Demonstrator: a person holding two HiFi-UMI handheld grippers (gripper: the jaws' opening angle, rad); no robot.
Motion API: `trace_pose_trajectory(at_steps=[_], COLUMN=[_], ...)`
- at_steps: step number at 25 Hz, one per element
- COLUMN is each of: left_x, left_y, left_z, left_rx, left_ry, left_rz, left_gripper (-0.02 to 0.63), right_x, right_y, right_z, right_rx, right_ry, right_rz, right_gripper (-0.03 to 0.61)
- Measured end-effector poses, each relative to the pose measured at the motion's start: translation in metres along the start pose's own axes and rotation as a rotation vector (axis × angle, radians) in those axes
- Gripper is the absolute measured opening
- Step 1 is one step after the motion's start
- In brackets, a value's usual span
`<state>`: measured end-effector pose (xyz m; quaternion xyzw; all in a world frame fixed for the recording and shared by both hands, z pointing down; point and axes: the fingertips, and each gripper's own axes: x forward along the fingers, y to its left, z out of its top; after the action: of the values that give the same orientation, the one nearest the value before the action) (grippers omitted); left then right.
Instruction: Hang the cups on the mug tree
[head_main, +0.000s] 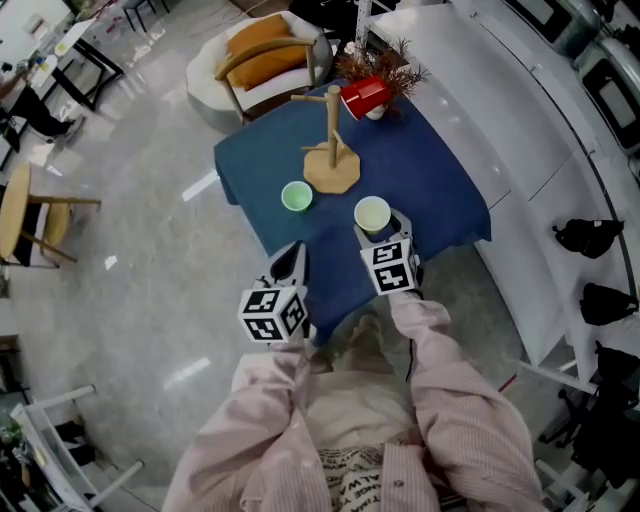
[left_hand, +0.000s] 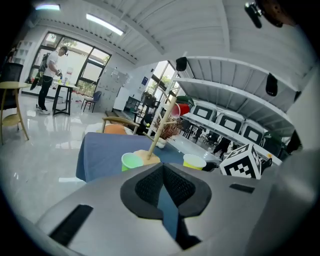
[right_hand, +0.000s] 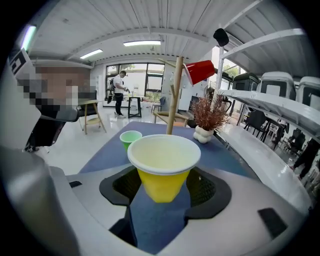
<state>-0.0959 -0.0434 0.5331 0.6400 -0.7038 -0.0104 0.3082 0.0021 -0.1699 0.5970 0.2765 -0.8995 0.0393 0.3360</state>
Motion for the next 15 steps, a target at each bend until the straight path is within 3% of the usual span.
trace_pose_trajectory(at_steps=[15], left_x=[-0.006], left_y=[0.008], left_z=[0.035], left_rx=[0.075], left_ry=[-0.035], left_rz=[-0.086], left_gripper=[-0.002], right_x=[0.000], right_y=[-0.018], right_z=[0.046], right_rx=[-0.085], right_ry=[0.074], right_rz=[-0.105], right_gripper=[0.274])
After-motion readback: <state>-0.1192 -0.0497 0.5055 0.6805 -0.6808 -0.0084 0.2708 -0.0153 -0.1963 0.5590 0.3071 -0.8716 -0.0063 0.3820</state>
